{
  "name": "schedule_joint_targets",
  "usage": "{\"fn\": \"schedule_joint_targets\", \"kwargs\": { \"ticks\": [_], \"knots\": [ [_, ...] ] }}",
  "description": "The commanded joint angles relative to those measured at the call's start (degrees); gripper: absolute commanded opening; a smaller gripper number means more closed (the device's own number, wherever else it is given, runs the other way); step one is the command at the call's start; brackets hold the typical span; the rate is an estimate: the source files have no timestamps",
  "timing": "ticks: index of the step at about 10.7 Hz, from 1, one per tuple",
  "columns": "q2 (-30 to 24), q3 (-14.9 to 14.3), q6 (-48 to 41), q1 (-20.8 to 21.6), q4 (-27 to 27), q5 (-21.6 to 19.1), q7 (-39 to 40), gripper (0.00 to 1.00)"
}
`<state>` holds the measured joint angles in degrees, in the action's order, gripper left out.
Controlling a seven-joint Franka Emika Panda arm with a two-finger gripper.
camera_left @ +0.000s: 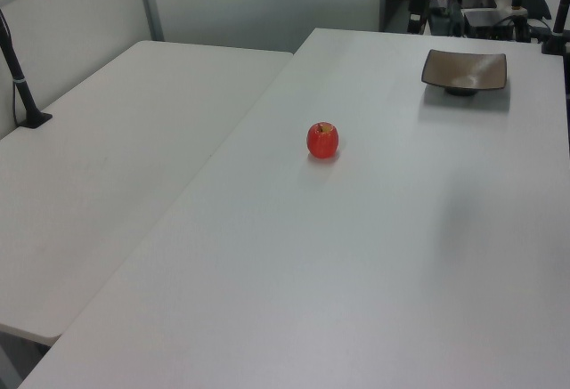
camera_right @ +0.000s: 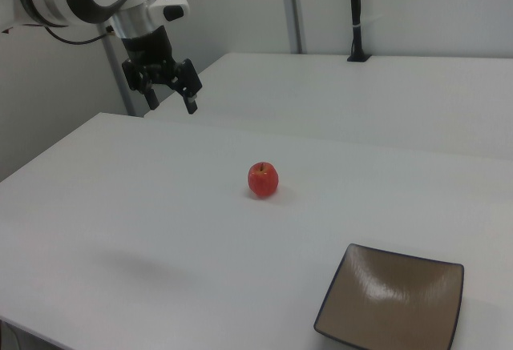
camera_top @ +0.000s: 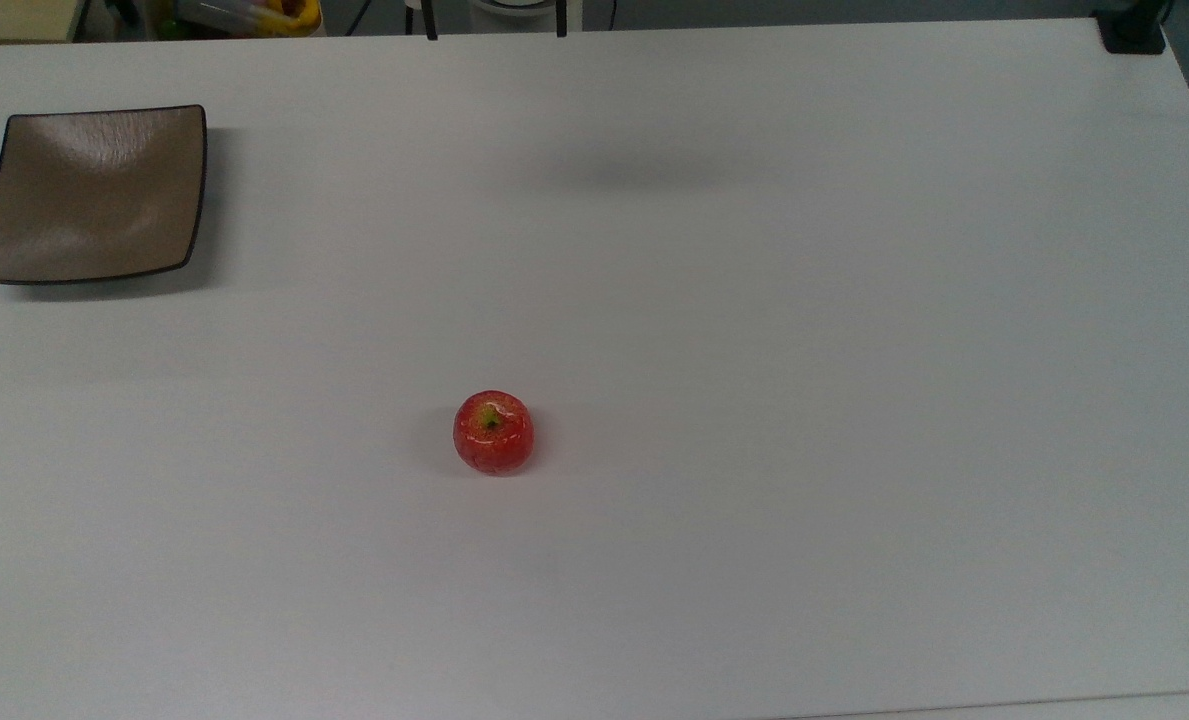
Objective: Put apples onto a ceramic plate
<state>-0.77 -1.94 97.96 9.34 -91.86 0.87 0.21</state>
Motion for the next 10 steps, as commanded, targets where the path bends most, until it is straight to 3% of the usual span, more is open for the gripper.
{"fn": "schedule_joint_targets", "kwargs": {
  "ticks": [1,10],
  "knots": [
    [-0.7,-0.1,0.0,-0.2,-0.9,-1.3,-1.4,1.0],
    [-0.7,-0.1,-1.0,-0.2,-0.6,-1.5,-1.0,1.0]
  ]
}}
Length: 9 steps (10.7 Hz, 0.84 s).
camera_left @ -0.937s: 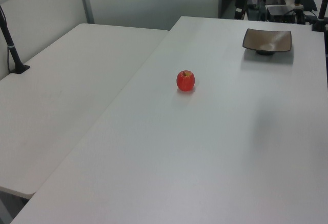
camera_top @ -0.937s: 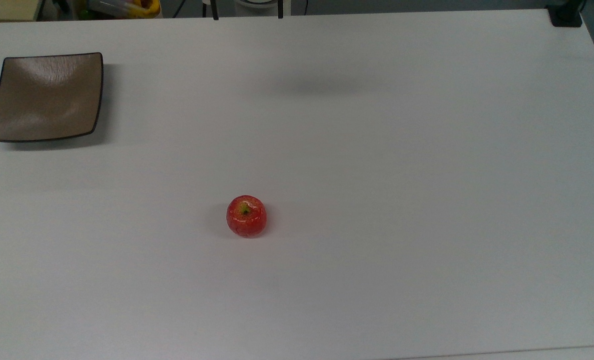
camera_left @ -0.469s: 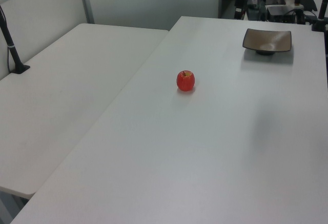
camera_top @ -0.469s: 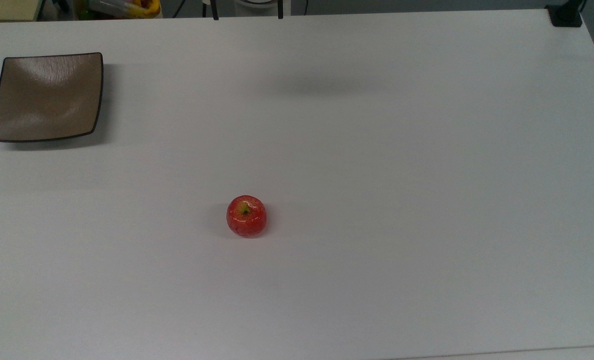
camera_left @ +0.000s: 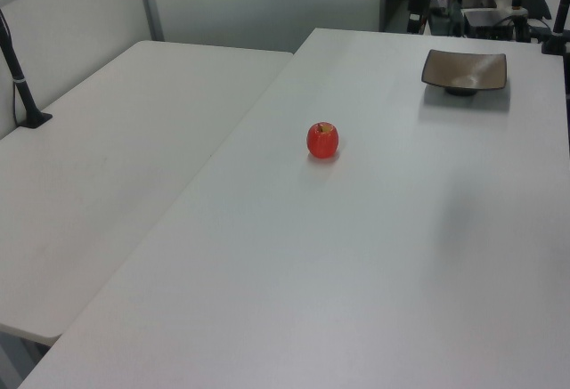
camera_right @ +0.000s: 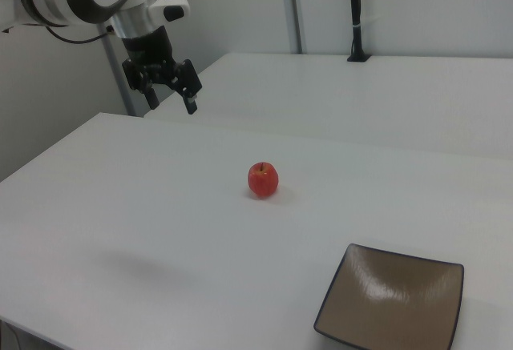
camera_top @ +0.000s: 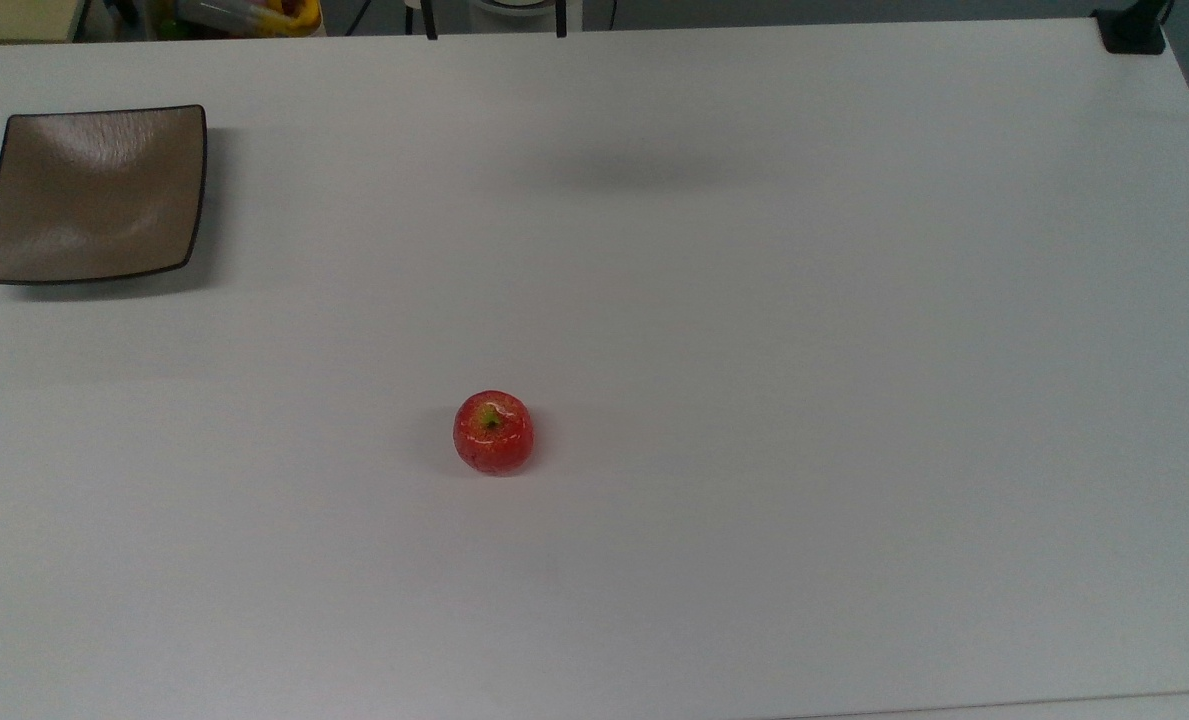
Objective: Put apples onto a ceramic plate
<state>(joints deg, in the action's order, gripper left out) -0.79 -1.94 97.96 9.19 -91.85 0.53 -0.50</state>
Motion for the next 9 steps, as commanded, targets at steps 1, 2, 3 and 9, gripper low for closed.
{"fn": "schedule_joint_targets", "kwargs": {
  "ticks": [1,2,3,9],
  "knots": [
    [-0.5,-0.2,-1.1,0.2,-0.3,-1.5,-0.3,1.0],
    [0.0,-0.1,-0.9,0.5,0.2,-1.6,-0.2,1.0],
    [1.6,-0.1,-1.0,0.4,2.1,-1.8,-0.2,1.0],
    [10.7,-0.5,10.8,0.1,7.7,-5.4,0.9,1.0]
  ]
}}
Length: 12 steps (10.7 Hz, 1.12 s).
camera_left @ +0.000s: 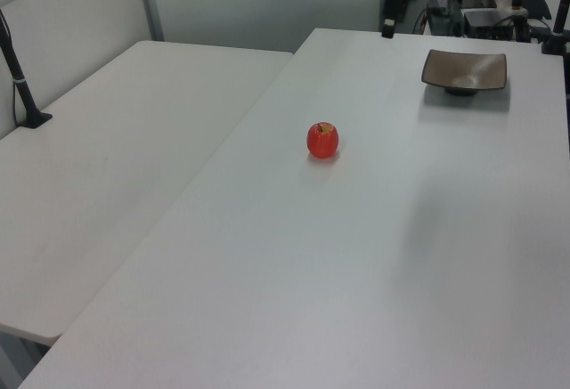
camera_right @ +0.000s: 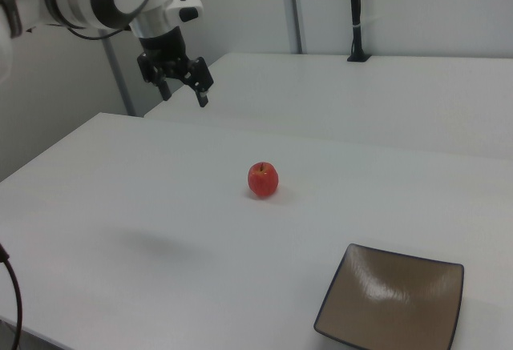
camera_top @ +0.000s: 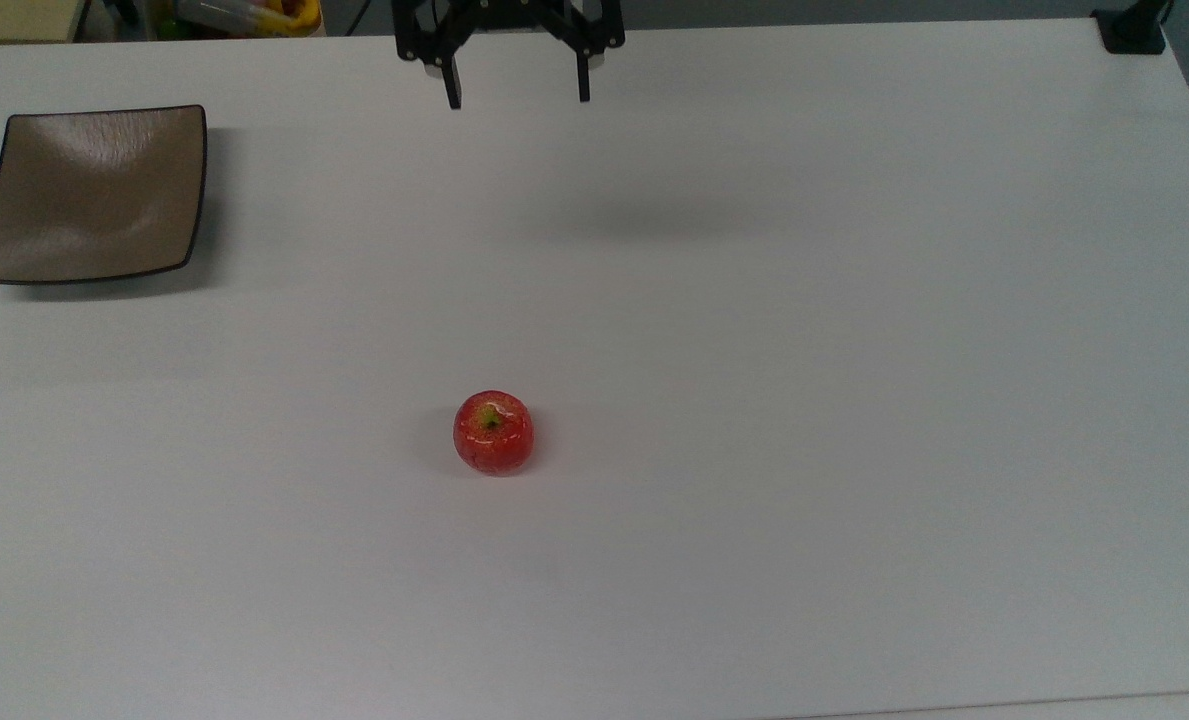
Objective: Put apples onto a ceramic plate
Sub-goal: 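Move the open gripper over the red apple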
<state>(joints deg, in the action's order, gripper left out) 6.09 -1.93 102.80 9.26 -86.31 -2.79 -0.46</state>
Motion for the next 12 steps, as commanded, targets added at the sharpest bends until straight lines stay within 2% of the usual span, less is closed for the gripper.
{"fn": "schedule_joint_targets", "kwargs": {
  "ticks": [1,3,7,12],
  "knots": [
    [5.3,-0.5,9.5,0.1,2.1,-2.0,0.8,1.0],
    [8.0,-0.6,16.9,0.1,2.0,-2.0,0.5,1.0],
    [14.6,-0.9,25.9,0.1,2.0,-1.3,0.6,1.0],
    [21.4,-0.9,30.6,0.2,1.9,3.0,0.7,1.0]
  ]
}}
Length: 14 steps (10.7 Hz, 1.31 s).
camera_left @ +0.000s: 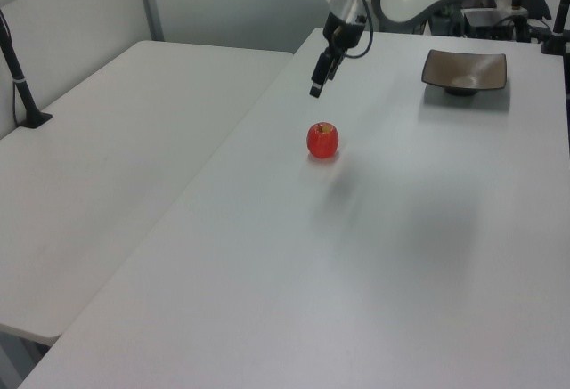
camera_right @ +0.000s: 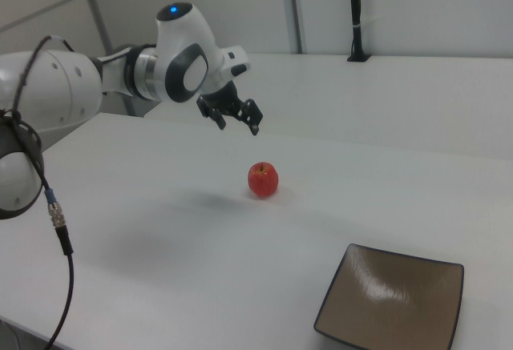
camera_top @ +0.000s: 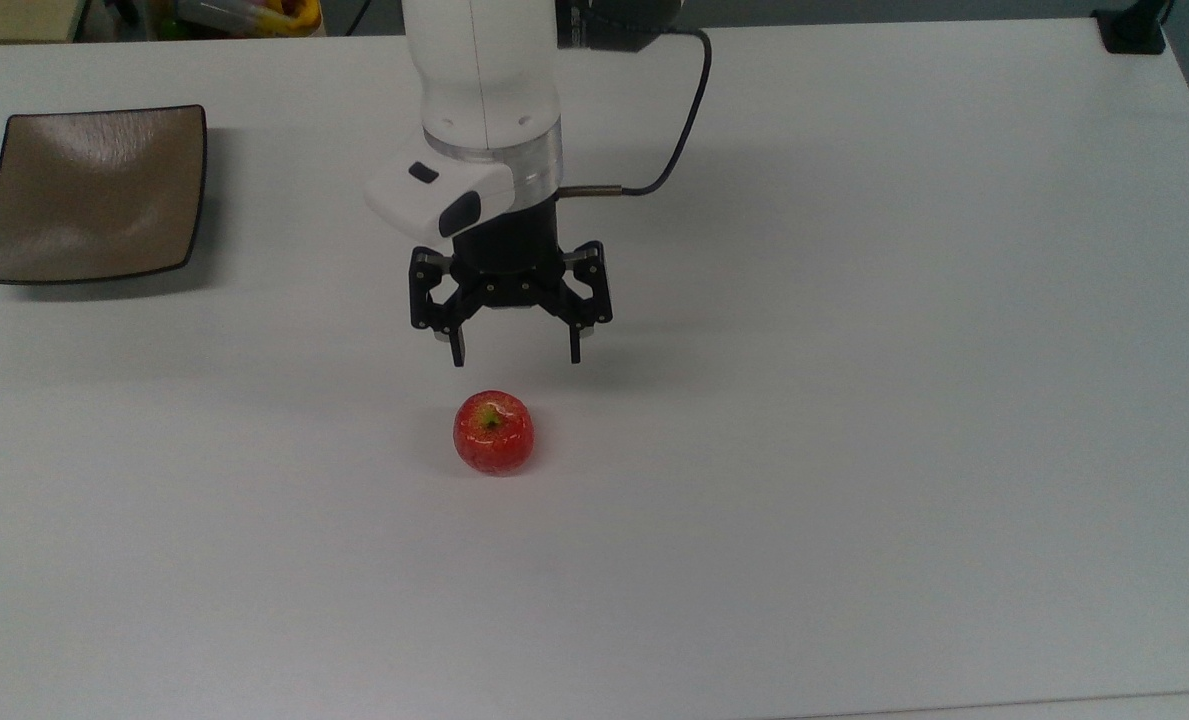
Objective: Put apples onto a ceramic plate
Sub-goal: 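Move the open gripper over the red apple, then lower the gripper around the red apple and close it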
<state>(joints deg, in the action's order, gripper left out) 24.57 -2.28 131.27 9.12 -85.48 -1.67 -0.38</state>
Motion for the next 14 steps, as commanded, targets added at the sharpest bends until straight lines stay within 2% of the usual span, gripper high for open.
{"fn": "schedule_joint_targets", "kwargs": {
  "ticks": [1,6,14],
  "knots": [
    [3.7,-0.6,2.4,0.4,1.1,2.8,0.6,1.0],
    [7.9,-0.7,5.3,-0.2,0.7,9.9,0.6,1.0],
    [12.5,-0.7,6.5,-0.2,0.5,13.2,0.4,1.0]
  ]
}}
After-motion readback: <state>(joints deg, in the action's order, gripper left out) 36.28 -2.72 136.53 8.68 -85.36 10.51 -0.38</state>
